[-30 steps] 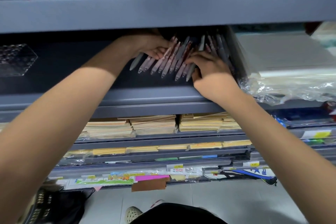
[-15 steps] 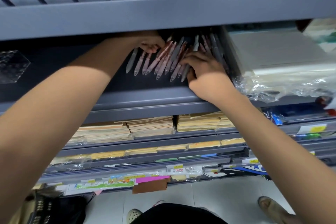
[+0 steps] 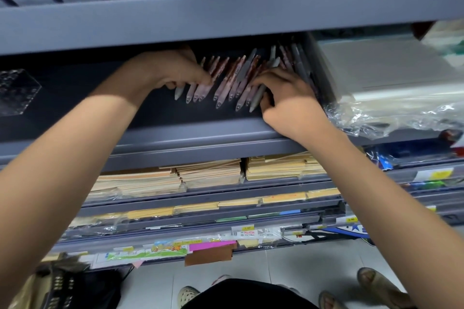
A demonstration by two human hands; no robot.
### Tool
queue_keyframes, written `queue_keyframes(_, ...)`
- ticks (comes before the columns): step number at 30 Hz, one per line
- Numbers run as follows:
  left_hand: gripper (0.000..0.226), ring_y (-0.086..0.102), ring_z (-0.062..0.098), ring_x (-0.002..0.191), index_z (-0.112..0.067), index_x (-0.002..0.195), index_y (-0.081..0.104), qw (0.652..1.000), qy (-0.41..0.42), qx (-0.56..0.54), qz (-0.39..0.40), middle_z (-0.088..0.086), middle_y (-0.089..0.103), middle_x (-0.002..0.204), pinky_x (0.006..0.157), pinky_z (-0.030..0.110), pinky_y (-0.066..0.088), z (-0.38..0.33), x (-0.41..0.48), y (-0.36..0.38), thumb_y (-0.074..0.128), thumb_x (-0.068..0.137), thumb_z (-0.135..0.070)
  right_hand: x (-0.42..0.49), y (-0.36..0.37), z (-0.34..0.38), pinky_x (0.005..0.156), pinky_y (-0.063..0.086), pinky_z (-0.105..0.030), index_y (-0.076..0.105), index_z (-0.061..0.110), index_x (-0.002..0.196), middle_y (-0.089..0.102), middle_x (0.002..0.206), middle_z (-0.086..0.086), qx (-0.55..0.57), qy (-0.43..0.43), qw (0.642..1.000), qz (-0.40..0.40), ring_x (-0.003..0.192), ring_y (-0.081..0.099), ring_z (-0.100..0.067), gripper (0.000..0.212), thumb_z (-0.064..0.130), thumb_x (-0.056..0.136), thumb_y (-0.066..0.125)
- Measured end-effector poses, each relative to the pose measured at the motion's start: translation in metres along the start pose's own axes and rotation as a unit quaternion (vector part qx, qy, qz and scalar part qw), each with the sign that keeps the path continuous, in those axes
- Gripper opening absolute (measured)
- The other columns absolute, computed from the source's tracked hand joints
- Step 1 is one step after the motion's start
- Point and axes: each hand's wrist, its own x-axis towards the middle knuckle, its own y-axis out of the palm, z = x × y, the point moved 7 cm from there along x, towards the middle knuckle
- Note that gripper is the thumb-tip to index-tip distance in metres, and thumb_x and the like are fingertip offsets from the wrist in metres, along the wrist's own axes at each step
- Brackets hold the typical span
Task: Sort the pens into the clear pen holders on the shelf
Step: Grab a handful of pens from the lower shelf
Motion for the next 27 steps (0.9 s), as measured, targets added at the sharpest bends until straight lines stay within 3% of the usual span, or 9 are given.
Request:
queue_keyframes(2,0.035,0.052,0.013,0.046,-0.009,0.069,0.059,0.999,0.022,-0.018,-0.039,0.001,0.058,0.048,0.045,0.02,0.034,0.006,-0.007,-0.001,0.067,0.091,-0.035,0.001,0.0,0.001,0.102,0.046,-0.032,0.064,0.02,0.12,0.058,0.132,0.002,0.004,0.0,1.0,-0.002,0.121,0.052,-0.025,0.042,0.01,0.081,0.052)
queue_keyframes(5,0.052,0.062,0.027,0.109,-0.011,0.094,0.068,0.987,0.002,-0.011,-0.159,0.012,0.07,0.108,0.088,0.027,0.046,0.019,-0.01,-0.014,0.053,0.093,-0.061,0.0,-0.003,0.001,0.099,0.048,-0.034,0.064,0.017,0.119,0.056,0.132,-0.002,0.009,0.007,1.0,-0.026,0.116,0.055,-0.028,0.043,0.007,0.079,0.052)
queue_keyframes(8,0.067,0.065,0.03,0.108,-0.01,0.081,0.067,0.991,-0.035,-0.031,-0.128,0.016,0.073,0.093,0.091,0.031,0.047,0.025,0.0,-0.006,0.044,0.09,-0.072,0.0,-0.004,0.0,0.094,0.051,-0.036,0.064,0.015,0.117,0.054,0.132,-0.006,0.006,0.021,0.999,-0.044,0.108,0.06,-0.032,0.042,0.005,0.078,0.052)
queue_keyframes(10,0.071,0.058,0.03,0.122,-0.014,0.115,0.067,0.992,-0.041,-0.027,-0.116,0.016,0.069,0.119,0.102,0.033,0.045,0.018,0.006,-0.002,0.041,0.089,-0.076,0.0,-0.004,0.0,0.091,0.052,-0.036,0.065,0.014,0.113,0.056,0.129,-0.007,0.0,0.023,0.999,-0.044,0.104,0.061,-0.033,0.038,0.005,0.077,0.053)
queue_keyframes(12,0.074,0.042,0.03,0.139,-0.02,0.142,0.049,0.987,-0.011,0.035,-0.156,0.01,0.048,0.15,0.114,0.036,0.034,-0.003,0.004,-0.005,0.042,0.091,-0.073,0.0,-0.005,0.0,0.09,0.051,-0.037,0.066,0.013,0.107,0.058,0.125,-0.006,0.002,0.019,0.999,-0.042,0.104,0.061,-0.032,0.034,0.005,0.077,0.053)
queue_keyframes(16,0.034,0.058,0.022,0.109,-0.022,0.104,0.065,0.985,0.104,-0.021,-0.136,0.005,0.064,0.119,0.088,0.026,0.047,-0.053,0.004,0.003,0.061,0.09,-0.053,0.0,-0.007,0.0,0.089,0.051,-0.04,0.067,0.012,0.106,0.059,0.124,-0.006,0.015,0.026,0.999,-0.043,0.104,0.061,-0.033,0.034,0.005,0.076,0.053)
queue_keyframes(20,0.023,0.057,0.021,0.071,-0.02,0.076,0.06,0.992,0.108,0.023,-0.067,0.004,0.063,0.08,0.058,0.025,0.041,-0.073,0.01,0.02,0.069,0.083,-0.04,-0.006,-0.013,-0.004,0.084,0.053,-0.041,0.066,0.011,0.109,0.062,0.12,-0.011,0.039,0.042,0.996,-0.074,0.095,0.064,-0.038,0.036,0.002,0.078,0.051)
queue_keyframes(25,0.028,0.058,0.025,0.077,-0.012,0.083,0.054,0.987,0.089,0.083,-0.107,0.007,0.06,0.083,0.061,0.026,0.042,-0.074,0.011,0.018,0.072,0.08,-0.033,-0.005,-0.012,-0.01,0.086,0.053,-0.042,0.062,0.013,0.115,0.064,0.117,-0.013,0.06,0.073,0.994,-0.057,0.098,0.065,-0.034,0.04,0.003,0.08,0.046)
queue_keyframes(27,0.024,0.064,0.024,0.062,-0.01,0.08,0.056,0.99,0.089,0.06,-0.09,0.01,0.066,0.074,0.053,0.024,0.046,-0.074,0.009,0.018,0.067,0.082,-0.031,-0.004,-0.013,-0.009,0.085,0.052,-0.042,0.062,0.011,0.114,0.066,0.114,-0.013,0.061,0.074,0.994,-0.058,0.098,0.064,-0.034,0.038,0.003,0.08,0.046)
